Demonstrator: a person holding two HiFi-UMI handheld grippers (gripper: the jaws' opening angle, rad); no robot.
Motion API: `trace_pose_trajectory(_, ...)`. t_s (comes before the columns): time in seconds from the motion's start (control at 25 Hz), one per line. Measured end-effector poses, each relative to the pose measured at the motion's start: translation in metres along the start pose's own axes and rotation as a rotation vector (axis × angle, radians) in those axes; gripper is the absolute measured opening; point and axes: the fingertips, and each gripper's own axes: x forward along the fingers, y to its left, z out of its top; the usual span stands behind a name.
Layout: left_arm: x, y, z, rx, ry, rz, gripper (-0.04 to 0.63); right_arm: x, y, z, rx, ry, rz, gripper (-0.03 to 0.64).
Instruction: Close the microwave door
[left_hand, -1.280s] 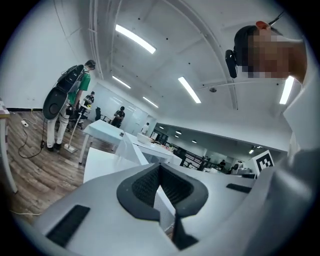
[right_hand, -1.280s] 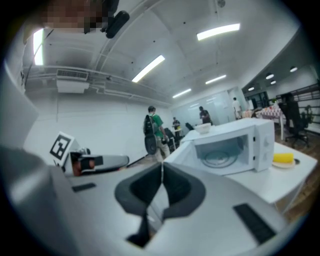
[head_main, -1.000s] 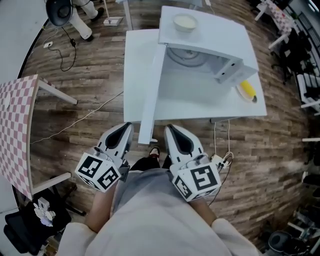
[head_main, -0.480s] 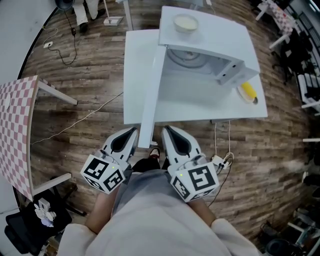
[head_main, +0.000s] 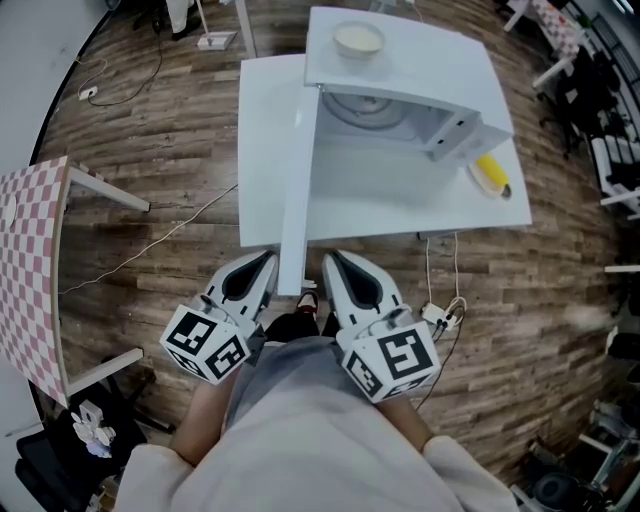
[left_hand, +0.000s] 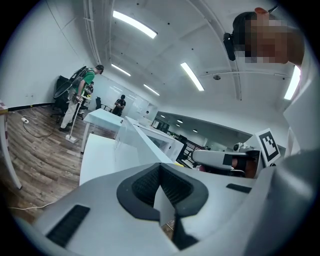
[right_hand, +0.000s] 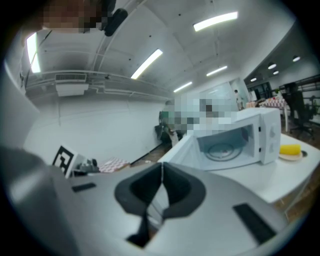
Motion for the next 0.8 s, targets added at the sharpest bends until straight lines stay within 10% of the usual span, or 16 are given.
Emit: trace_pose_trajectory(0.8, 0.041, -0.032, -0.011, 0.013, 0.067, -0.104, 0.014, -0.02, -0.036, 0.005, 0.047, -0.024, -0.066, 0.023)
